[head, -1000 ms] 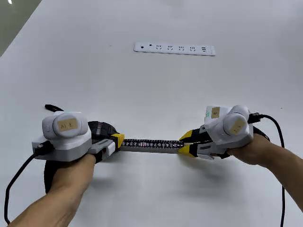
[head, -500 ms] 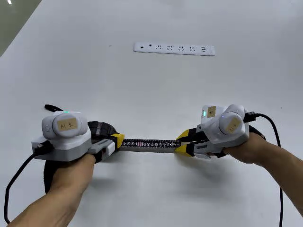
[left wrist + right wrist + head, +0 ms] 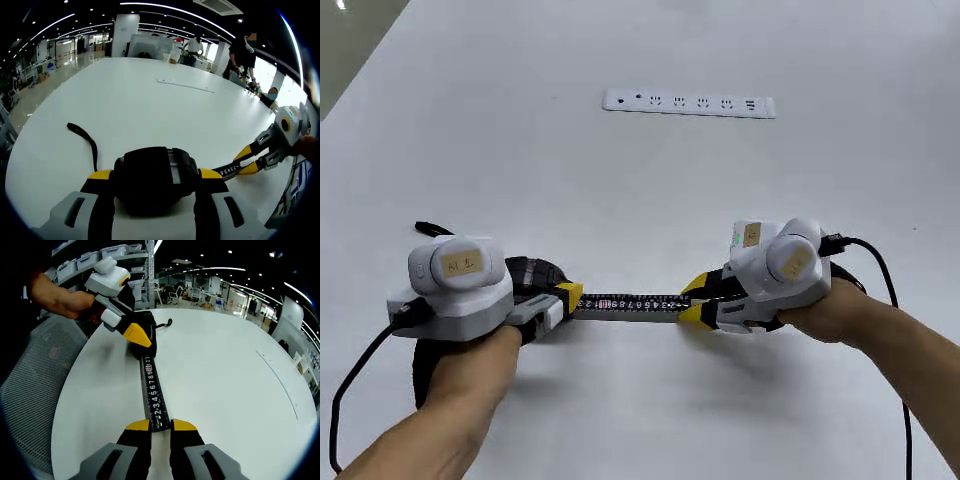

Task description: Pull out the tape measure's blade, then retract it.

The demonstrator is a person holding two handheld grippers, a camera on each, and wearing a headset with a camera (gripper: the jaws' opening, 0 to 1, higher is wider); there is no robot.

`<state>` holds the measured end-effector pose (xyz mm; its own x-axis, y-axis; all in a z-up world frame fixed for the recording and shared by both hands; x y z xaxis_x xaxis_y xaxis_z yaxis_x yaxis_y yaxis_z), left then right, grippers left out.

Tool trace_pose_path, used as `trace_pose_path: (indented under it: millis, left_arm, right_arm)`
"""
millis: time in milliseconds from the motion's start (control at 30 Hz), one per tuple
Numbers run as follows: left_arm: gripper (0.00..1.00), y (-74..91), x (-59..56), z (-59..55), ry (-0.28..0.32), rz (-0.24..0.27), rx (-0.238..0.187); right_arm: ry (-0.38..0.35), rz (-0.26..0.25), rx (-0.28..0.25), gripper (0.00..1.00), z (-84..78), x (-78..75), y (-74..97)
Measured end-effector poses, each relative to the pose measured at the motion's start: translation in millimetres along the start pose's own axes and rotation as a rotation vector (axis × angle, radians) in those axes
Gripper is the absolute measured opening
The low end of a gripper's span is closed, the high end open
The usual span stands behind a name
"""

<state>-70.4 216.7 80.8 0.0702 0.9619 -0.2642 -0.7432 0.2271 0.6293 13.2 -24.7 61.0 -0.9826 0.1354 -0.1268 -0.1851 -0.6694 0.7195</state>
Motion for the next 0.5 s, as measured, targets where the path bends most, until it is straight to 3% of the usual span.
trace_pose_path:
  millis: [500]
  left_arm:
    - [0.59,0.6,0.5,0.2,0.004,-0.003,0.003]
  right_arm:
    - [0.006,0.013,-0.01,0.1,9.9,2.4,-10.2]
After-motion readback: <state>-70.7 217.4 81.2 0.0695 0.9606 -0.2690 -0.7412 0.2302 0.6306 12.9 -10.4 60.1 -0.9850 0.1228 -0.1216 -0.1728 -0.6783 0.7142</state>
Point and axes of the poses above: the centre of the closed fingertips' face, and the gripper's own axes: y roughly backward along the fingers, x roughly to its left, z roughly out of its top, the point moved 10 cm from there along y, roughly backward along the fingers, and after that the axes turned 10 degrees about -z, right-handed, at the moved point
